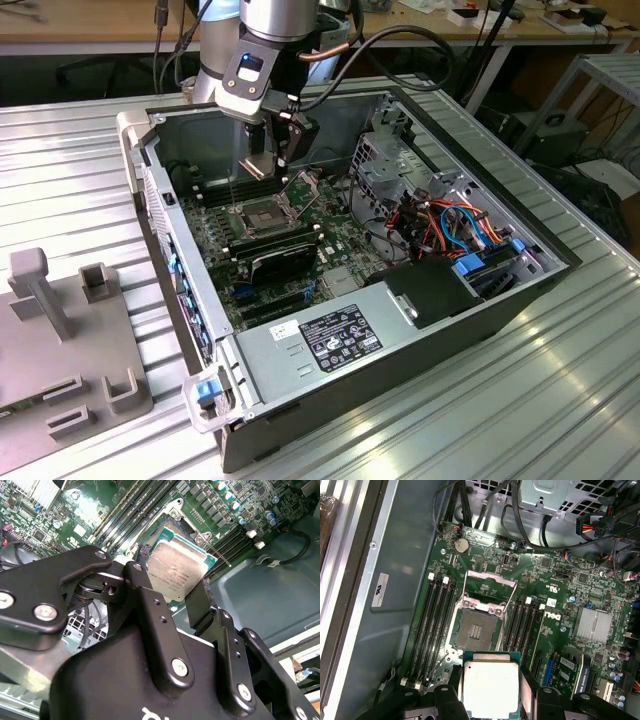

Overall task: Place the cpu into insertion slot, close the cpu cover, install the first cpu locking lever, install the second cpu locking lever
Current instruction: 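Place the cpu into insertion slot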

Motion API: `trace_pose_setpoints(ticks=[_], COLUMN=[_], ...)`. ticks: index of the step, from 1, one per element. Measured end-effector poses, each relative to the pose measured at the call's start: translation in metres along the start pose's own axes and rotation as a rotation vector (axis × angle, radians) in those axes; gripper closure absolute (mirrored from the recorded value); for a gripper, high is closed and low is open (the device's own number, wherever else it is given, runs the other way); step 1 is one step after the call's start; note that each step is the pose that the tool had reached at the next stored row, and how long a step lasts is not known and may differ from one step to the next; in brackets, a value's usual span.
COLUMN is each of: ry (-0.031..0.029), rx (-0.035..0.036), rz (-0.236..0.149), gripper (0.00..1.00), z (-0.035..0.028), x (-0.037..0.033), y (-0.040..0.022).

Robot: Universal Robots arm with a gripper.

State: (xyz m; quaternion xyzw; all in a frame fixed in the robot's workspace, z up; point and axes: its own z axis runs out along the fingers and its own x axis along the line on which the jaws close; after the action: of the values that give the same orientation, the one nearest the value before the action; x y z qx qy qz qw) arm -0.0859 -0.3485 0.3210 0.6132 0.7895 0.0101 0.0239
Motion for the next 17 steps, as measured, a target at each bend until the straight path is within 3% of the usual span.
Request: trace_pose_setpoints(ticks=[3, 8, 13, 17], ry=[-0.0003, -0.0045, -0.0076, -0.0077], rx=[0.0002, 0.0025, 0.0042, 0.0042], rz=[0.007, 0.098, 0.166, 0.167], gripper=[0.46, 0.46, 0.46, 0.46], z=[0.0013, 0.0075, 0.0093, 0.0094], x=[-0.0001, -0.0001, -0.0001, -0.0001], y=[0.0008, 0.0009, 0.0018, 0.0018])
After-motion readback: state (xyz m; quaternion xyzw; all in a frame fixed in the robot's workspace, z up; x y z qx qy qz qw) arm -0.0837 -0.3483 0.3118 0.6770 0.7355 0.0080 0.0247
